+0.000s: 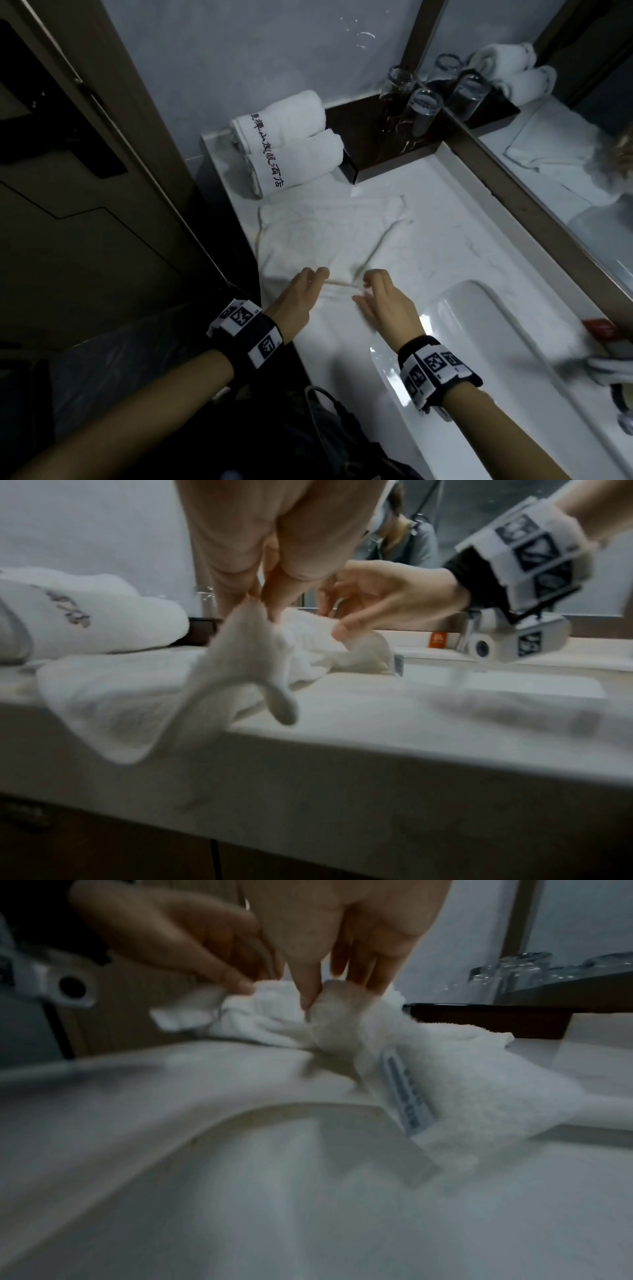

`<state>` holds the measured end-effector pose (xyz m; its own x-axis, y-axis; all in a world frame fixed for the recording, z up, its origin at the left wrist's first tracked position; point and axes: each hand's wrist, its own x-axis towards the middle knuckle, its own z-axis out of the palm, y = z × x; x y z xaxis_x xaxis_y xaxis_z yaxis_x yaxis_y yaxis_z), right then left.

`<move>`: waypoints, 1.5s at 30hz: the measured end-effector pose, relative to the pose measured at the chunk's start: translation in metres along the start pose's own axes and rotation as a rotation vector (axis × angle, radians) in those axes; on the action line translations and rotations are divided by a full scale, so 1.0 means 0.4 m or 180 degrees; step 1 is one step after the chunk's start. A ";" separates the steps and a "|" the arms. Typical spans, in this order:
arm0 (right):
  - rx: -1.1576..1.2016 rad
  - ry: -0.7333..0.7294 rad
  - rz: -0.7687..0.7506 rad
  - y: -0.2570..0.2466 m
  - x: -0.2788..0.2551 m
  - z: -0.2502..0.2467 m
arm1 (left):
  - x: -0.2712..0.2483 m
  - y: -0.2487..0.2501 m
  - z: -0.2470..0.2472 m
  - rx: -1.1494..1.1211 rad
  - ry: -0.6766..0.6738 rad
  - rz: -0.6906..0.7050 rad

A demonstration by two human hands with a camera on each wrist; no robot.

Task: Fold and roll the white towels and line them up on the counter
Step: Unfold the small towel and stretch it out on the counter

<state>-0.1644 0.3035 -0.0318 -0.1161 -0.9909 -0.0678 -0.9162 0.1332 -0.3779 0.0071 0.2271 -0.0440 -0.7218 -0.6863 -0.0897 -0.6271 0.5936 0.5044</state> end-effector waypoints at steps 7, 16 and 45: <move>-0.0395 -0.0037 -0.0042 0.027 0.016 0.012 | 0.025 -0.039 -0.037 0.0989 0.0237 0.0256; -0.0582 -0.0137 0.0333 0.064 0.024 0.018 | -0.017 -0.108 0.002 0.0398 -0.0202 -0.0409; 0.2178 -0.0097 0.1332 0.201 -0.074 -0.152 | -0.142 -0.216 -0.192 -0.1907 -0.0588 -0.0408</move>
<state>-0.2579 0.3424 -0.0042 -0.3785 -0.8566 -0.3507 -0.3594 0.4852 -0.7972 0.1248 0.1826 -0.0165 -0.7241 -0.6207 -0.3007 -0.4778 0.1370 0.8677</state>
